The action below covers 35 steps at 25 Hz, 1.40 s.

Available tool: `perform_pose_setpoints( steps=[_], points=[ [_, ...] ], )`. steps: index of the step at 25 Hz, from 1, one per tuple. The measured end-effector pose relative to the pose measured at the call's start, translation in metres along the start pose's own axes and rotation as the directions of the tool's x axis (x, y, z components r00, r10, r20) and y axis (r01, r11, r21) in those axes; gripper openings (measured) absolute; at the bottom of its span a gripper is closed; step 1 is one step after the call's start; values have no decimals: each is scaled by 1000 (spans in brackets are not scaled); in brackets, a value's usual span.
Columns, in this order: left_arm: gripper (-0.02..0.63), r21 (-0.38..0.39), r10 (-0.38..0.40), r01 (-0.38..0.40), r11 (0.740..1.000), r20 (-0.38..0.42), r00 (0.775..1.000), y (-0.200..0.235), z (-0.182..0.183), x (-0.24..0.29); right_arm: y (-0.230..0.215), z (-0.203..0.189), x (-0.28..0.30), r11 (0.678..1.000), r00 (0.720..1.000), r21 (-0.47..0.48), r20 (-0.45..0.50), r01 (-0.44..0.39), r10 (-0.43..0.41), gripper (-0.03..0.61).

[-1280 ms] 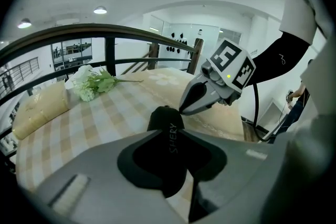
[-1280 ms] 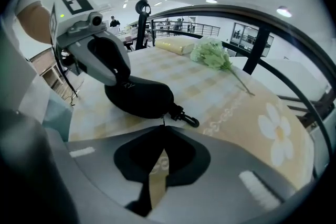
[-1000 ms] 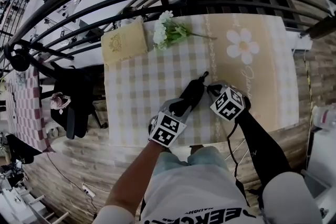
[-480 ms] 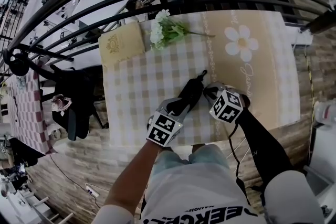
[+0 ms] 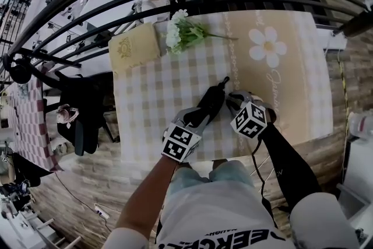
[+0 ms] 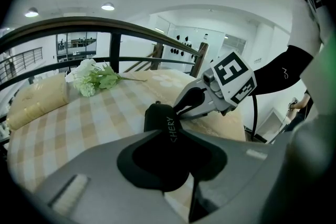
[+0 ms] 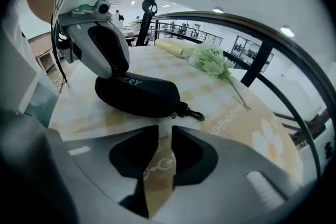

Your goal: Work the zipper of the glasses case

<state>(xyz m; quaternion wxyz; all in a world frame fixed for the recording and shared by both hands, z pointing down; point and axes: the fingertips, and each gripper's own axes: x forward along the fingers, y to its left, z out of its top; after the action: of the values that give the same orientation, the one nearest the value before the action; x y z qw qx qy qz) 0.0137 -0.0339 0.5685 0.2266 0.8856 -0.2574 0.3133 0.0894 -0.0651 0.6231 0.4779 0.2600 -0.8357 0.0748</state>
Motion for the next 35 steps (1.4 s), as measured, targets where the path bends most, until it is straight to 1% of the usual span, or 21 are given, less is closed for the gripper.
perform_pose_setpoints(
  steps=[2, 3, 4, 6, 8, 9, 11, 13, 18, 22, 24, 25, 26, 29, 35],
  points=[
    [94, -7, -1, 1, 1000, 3, 1000, 0, -1, 0, -7, 3, 2, 1000, 1000, -14, 6, -2, 3, 151],
    [94, -10, -1, 1, 1000, 5, 1000, 0, -1, 0, -8, 6, 3, 999, 1000, -29, 10, -13, 14, 170],
    [94, -14, -1, 1, 1000, 6, 1000, 0, -1, 0, -9, 9, 4, 998, 1000, -55, 14, -24, 25, 175],
    [94, -22, -2, 2, 1000, 8, 1000, -1, 0, -1, -8, 12, 7, 988, 999, -147, 14, -41, 43, 175],
    [94, -25, -4, 4, 1000, 10, 1000, -1, 0, -1, -6, 14, 11, 967, 997, -248, 13, -65, 70, 169],
    [94, -25, -3, 3, 1000, 12, 1000, 0, 0, 0, -5, 14, 12, 956, 995, -279, 15, -86, 94, 157],
    [94, -30, 1, -1, 1000, 17, 1000, 2, 0, 0, -1, 15, 14, 944, 989, -303, 24, -134, 148, 129],
    [92, -34, 3, -2, 999, 20, 1000, 1, 0, 0, 2, 14, 12, 939, 985, -307, 27, -153, 170, 57],
    [92, -48, -5, 6, 999, 18, 1000, 2, 1, -2, 3, 14, 8, 943, 983, -288, 27, -165, 180, 51],
    [92, -42, -6, 6, 999, 17, 1000, 2, 0, -1, 14, 11, 5, 926, 979, -326, 10, -190, 204, 49],
    [92, -43, -6, 7, 999, 18, 1000, 2, 0, -1, 19, 10, 4, 925, 979, -331, 6, -189, 202, 49],
    [92, -43, -7, 8, 999, 17, 1000, 2, 0, -1, 20, 10, 4, 927, 980, -325, 8, -184, 198, 49],
    [92, -44, -9, 10, 999, 16, 1000, 2, 0, -1, 21, 10, 4, 932, 981, -314, 12, -179, 192, 31],
    [92, -45, -14, 15, 999, 13, 1000, 2, 1, -1, 21, 10, 3, 951, 982, -259, 27, -171, 184, 31],
    [92, -51, -12, 13, 999, 17, 1000, 3, 1, -2, 20, 11, 3, 976, 986, -160, 57, -148, 159, 31]
  ],
)
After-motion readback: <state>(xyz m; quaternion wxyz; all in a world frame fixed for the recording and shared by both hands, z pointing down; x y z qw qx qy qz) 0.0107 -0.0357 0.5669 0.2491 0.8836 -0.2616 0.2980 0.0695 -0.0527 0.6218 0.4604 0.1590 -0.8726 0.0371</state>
